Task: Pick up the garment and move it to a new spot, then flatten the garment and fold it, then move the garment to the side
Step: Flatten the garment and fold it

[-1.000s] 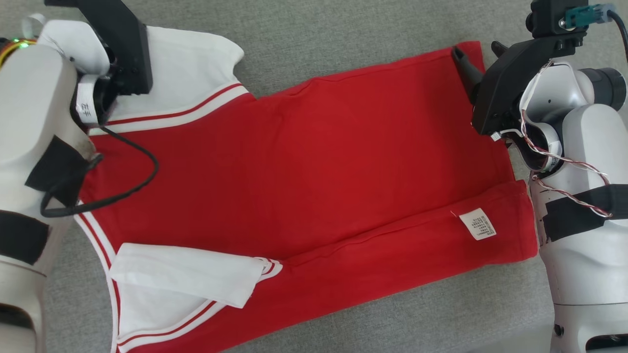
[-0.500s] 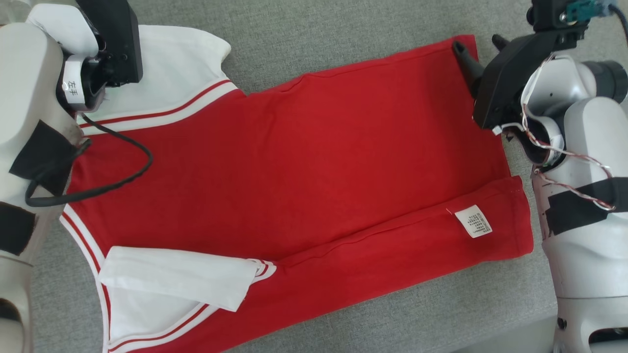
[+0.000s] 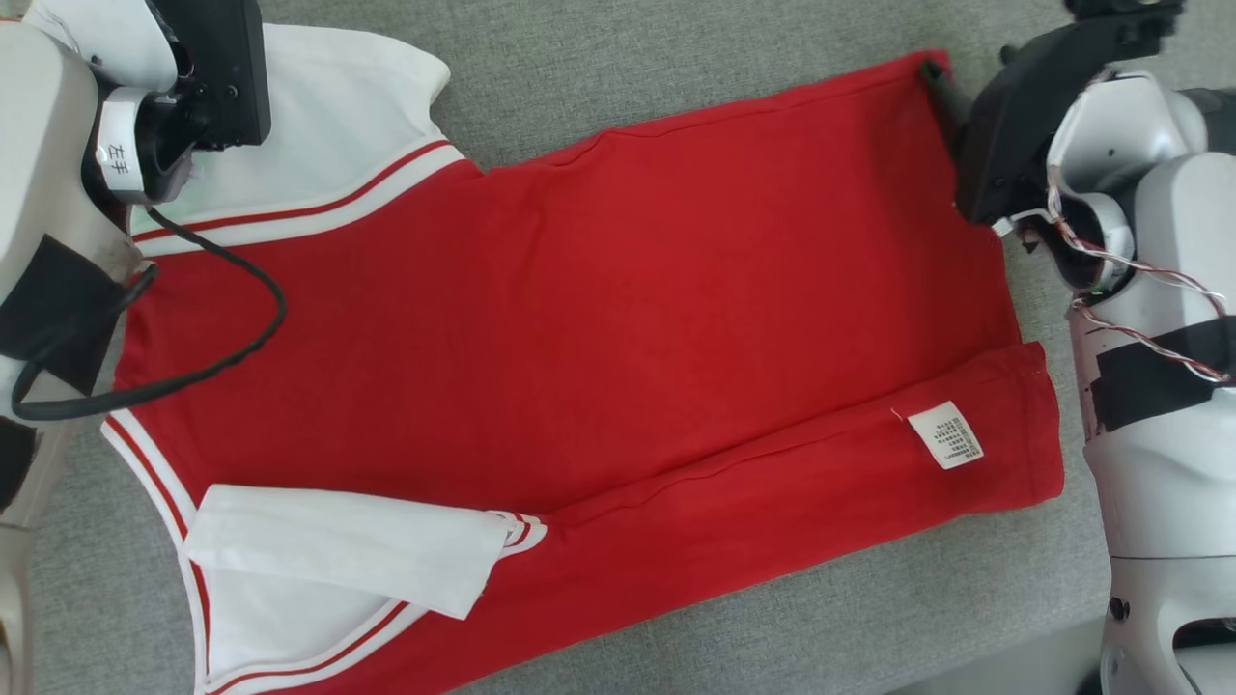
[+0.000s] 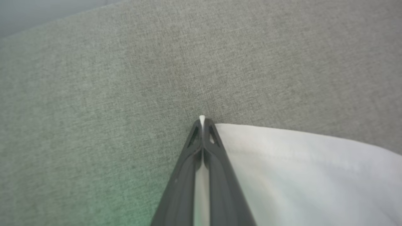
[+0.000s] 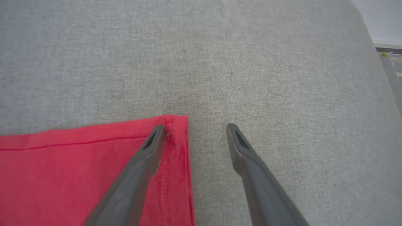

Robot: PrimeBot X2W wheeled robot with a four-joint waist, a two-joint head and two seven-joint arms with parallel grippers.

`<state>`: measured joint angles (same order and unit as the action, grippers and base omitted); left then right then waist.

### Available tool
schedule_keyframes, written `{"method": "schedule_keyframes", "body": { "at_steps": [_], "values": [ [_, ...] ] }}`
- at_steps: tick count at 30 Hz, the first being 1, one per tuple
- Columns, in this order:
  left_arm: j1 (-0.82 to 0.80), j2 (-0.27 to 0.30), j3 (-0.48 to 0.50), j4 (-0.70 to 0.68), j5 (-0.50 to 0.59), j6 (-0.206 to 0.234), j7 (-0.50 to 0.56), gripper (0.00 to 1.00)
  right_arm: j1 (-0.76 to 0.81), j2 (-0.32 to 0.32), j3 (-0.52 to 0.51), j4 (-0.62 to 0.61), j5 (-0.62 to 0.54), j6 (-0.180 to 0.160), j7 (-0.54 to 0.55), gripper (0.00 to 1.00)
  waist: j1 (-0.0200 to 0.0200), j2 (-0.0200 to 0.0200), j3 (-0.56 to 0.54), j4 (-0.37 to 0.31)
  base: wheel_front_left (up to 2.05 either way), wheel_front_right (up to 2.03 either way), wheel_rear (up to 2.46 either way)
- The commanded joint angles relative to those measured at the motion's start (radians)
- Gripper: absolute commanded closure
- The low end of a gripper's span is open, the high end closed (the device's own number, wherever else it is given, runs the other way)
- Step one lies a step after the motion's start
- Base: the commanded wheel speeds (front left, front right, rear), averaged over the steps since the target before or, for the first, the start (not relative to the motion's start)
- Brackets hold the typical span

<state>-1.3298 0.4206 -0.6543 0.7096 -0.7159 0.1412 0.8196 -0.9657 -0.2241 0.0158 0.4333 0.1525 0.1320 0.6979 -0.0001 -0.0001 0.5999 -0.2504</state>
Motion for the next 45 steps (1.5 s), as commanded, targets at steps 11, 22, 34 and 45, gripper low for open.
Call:
{"method": "schedule_keyframes", "body": {
  "at_steps": [11, 22, 34, 45],
  "values": [
    [0.088, 0.041, -0.013, -0.045, -0.006, 0.024, 0.03, 1.0, -0.046, -0.071, 0.135, -0.015, 0.053, -0.002, 0.183, 0.0, 0.0001, 0.0001, -0.002, 0.013, 0.0, 0.0, 0.0],
    [0.089, 0.032, -0.029, -0.082, -0.005, 0.039, 0.046, 1.0, -0.087, -0.101, 0.224, 0.083, 0.113, -0.002, 0.247, 0.09, 0.0001, 0.0001, 0.026, 0.036, 0.0, 0.0, 0.0],
    [0.094, 0.04, 0.032, -0.123, -0.073, 0.001, -0.024, 1.0, -0.083, -0.158, 0.244, 0.084, 0.167, -0.002, 0.198, 1.0, 0.0001, 0.0001, -0.003, 0.057, 0.0, 0.0, 0.0],
    [0.265, 0.027, 0.199, -0.324, -0.299, -0.1, -0.153, 1.0, 0.035, -0.215, 0.229, 0.019, 0.176, -0.002, -0.011, 1.0, 0.0001, 0.0001, -0.128, 0.136, 0.0, 0.0, 0.0]
  ]
}}
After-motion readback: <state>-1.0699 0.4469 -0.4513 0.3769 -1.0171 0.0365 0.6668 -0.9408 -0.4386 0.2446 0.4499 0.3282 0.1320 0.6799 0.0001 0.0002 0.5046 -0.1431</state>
